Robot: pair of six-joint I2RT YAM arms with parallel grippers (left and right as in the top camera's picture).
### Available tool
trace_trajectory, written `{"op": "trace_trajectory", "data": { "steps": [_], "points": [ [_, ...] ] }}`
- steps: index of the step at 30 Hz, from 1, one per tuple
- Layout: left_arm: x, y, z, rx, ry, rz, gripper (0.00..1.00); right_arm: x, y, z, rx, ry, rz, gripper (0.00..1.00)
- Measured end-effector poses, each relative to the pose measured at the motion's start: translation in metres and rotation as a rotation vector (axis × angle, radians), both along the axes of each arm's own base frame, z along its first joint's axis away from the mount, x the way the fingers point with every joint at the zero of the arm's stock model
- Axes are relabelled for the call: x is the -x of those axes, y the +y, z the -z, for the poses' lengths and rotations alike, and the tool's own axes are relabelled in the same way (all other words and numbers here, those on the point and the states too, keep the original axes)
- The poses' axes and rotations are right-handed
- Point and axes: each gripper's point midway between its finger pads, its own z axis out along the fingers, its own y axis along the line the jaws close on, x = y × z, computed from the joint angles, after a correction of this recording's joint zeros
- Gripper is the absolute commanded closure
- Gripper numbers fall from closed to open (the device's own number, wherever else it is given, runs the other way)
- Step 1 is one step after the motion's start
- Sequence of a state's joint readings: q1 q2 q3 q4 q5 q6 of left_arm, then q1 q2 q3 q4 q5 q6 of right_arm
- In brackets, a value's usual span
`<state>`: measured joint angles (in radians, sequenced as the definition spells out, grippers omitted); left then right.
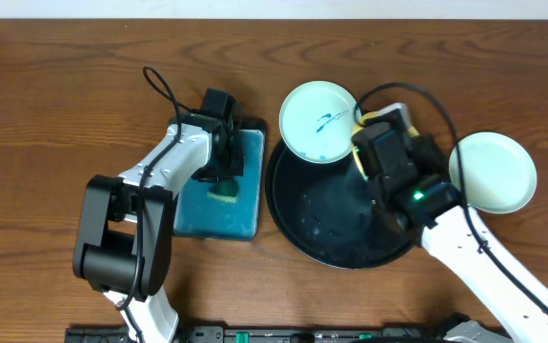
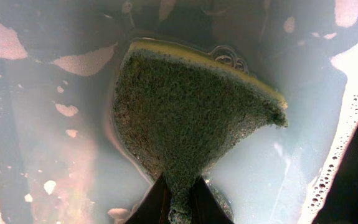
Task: Clean dirty plates on tray and stack at the side
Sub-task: 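Lift the yellow plate and carry it right toward the pale blue plate, then lower the yellow plate onto the pale blue plate and release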
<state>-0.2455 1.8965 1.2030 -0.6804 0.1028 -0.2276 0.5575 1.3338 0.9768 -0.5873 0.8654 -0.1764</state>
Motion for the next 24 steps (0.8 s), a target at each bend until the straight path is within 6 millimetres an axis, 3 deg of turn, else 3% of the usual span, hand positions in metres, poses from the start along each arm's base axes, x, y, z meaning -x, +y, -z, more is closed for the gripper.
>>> {"op": "trace_trajectory", "data": {
  "steps": [4,10,24],
  "points": [
    [0.0,0.0,0.0,0.0,0.0,0.0,0.92,0.0,0.015,-0.004,0.062,0.013,-0.082,0.99],
    [0.0,0.0,0.0,0.0,0.0,0.0,0.92,-0.005,0.016,-0.015,0.14,-0.007,-0.109,0.99],
    [0.0,0.0,0.0,0.0,0.0,0.0,0.92,-0.021,0.022,-0.068,0.374,-0.129,-0.129,0.99]
  ]
}}
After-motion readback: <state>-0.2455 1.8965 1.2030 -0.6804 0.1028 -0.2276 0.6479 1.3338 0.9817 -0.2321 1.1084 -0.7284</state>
